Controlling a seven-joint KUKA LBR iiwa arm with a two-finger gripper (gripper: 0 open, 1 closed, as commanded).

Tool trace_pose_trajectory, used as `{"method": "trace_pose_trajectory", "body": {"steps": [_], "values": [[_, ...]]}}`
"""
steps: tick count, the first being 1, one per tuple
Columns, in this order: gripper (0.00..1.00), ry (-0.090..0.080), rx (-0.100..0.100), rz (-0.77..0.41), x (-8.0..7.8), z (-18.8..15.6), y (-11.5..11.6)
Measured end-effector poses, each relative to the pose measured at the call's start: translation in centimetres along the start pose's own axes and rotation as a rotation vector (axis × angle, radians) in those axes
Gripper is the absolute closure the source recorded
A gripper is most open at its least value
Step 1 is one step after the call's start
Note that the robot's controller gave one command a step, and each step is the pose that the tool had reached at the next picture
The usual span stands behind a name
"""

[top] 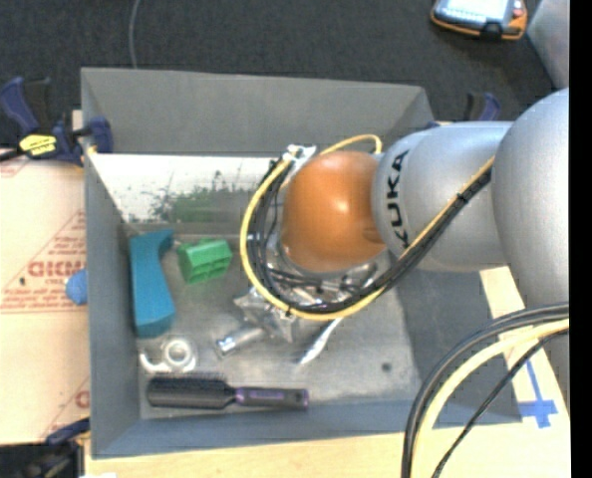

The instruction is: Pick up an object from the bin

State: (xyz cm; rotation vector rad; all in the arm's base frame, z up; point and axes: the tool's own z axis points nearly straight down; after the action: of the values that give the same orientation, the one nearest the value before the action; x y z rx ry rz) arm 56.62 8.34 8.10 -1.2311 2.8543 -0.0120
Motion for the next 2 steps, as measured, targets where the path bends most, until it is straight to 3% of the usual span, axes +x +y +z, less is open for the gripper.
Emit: {"method": "trace_pose_trajectory", "body": {"steps": [1,2], "values": [[1.0,-0.005,0.001,-0.098,4.3,-11.7,-0.5],[1.0,-0.006,-0.003,-0.033,0.4,-3.4,-0.3]]}}
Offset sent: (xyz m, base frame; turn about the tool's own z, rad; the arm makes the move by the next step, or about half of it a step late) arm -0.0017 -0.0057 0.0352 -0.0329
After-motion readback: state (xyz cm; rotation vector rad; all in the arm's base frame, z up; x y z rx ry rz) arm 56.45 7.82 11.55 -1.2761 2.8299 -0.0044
